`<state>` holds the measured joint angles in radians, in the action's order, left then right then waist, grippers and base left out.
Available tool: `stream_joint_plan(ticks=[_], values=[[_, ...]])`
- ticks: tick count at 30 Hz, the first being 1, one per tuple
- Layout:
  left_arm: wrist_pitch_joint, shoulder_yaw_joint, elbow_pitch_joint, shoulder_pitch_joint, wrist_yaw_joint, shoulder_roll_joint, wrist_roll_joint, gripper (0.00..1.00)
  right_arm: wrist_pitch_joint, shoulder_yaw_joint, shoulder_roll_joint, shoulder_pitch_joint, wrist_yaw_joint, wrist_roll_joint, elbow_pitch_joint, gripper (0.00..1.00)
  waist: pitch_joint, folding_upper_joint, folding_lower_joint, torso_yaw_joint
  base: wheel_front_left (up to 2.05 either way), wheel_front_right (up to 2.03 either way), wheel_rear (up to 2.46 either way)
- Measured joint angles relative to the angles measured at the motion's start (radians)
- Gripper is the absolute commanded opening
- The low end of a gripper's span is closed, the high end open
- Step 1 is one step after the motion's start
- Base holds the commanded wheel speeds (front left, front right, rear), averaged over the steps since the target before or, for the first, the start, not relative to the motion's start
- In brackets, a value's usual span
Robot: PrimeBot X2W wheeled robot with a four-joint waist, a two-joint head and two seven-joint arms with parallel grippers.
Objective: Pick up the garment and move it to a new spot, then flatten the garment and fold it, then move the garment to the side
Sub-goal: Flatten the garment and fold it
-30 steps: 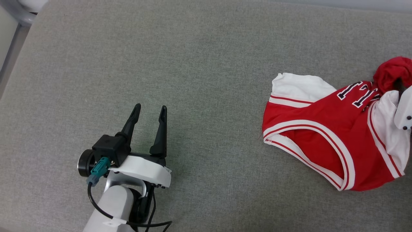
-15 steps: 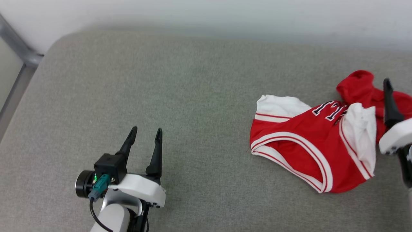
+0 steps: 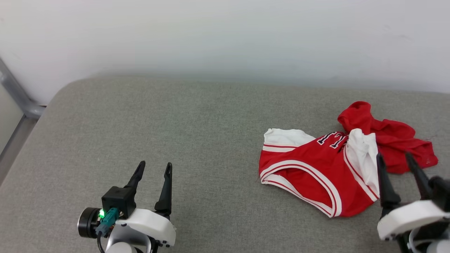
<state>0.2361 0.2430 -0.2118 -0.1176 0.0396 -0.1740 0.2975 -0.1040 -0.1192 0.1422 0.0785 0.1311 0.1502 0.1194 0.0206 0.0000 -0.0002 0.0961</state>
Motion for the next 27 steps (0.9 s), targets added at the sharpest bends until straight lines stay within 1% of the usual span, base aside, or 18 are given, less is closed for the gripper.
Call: stream_joint_plan(ticks=[6,12,14,18,22,25,27], values=[[-0.015,-0.001,0.022,0.017,0.01,-0.012,0.003,1.0,0.04,0.002,-0.053,-0.135,0.0,0.002,-0.131,1.0,-0.017,0.0,-0.0001,-0.019,0.0,0.0,0.0],[-0.036,-0.001,0.044,0.008,0.013,-0.03,0.003,1.0,0.075,0.012,-0.079,-0.197,0.0,-0.002,-0.241,1.0,0.0,0.0,0.0,-0.05,0.0,0.0,0.0],[-0.055,0.015,0.047,-0.018,-0.004,-0.032,0.003,1.0,0.09,0.013,-0.082,-0.205,0.0,-0.002,-0.265,1.0,0.009,0.0,0.0001,-0.061,0.0,0.0,0.0],[-0.122,0.061,0.037,-0.111,-0.052,-0.023,0.006,1.0,0.108,0.012,-0.086,-0.209,0.0,-0.002,-0.304,1.0,0.032,0.0,0.0002,-0.083,0.0,0.0,0.0],[-0.217,0.111,0.0,-0.238,-0.102,0.002,0.018,1.0,0.123,0.015,-0.088,-0.205,0.0,-0.001,-0.318,1.0,0.065,0.0,0.0001,-0.107,0.0,0.0,0.0],[-0.293,0.142,-0.05,-0.334,-0.127,0.025,0.04,1.0,0.123,0.022,-0.089,-0.189,0.0,-0.001,-0.323,1.0,0.097,0.0,0.0003,-0.126,0.0,0.0,0.0],[-0.342,0.161,-0.088,-0.388,-0.14,0.03,0.056,1.0,0.122,0.028,-0.09,-0.172,0.0,0.0,-0.323,1.0,0.118,0.0,0.0003,-0.142,0.0,0.0,0.0]])
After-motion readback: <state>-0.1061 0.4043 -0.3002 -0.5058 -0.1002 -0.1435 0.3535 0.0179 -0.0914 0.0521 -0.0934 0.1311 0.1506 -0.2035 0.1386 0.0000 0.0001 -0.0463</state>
